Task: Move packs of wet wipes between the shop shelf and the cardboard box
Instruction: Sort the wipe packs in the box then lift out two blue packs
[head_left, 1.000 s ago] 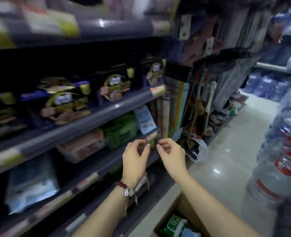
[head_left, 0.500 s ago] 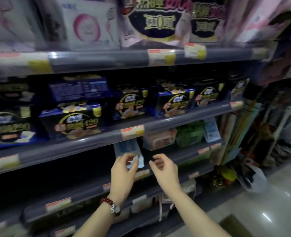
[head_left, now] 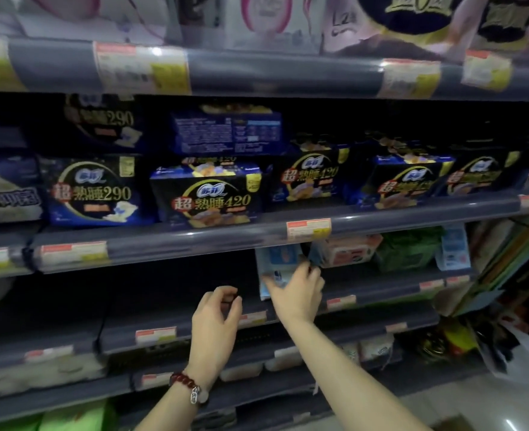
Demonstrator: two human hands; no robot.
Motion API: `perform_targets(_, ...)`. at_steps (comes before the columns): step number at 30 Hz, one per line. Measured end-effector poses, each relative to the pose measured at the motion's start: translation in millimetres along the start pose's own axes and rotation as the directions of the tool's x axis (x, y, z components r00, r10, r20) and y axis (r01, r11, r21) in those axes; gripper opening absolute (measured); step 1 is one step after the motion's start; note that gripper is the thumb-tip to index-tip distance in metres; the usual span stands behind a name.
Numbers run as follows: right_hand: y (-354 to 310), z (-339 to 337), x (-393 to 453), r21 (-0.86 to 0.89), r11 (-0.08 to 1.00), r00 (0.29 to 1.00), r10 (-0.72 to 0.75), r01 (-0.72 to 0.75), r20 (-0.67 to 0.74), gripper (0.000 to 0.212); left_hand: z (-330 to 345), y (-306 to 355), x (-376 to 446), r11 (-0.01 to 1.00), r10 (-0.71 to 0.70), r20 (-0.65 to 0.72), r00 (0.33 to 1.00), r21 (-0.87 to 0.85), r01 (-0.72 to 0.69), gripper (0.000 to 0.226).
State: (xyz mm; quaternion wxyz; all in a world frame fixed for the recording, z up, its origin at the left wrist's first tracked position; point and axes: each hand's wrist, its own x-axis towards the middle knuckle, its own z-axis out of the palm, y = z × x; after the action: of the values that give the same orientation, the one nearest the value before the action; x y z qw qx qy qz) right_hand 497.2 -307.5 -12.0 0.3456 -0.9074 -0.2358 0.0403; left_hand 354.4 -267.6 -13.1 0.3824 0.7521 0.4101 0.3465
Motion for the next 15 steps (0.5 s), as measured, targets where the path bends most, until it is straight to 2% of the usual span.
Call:
perform_targets(7,-16.0,26.0,11.3,-0.094,0.994,0.997,0.053,-0.058,-0.053,0.120,-2.9,-21.1,1.1,0.998,-0.054,-0.019,0.998,0.031,0.055,0.021)
perform_targets(10,-15.0,29.3,13.9,-0.093,0.990,0.994,0.103,-0.106,-0.036,0.116,-0.5,-21.0,4.7,0.998,-0.052,-0.023,0.998,0.032,0.053,0.021)
perform_targets(15,-18.1,17.8,20.8,-0.097,0.985,0.988,0.148,-0.143,0.048,0.099,4.9,-13.2,10.9,0.999,-0.040,0.012,0.999,0.018,0.040,0.022)
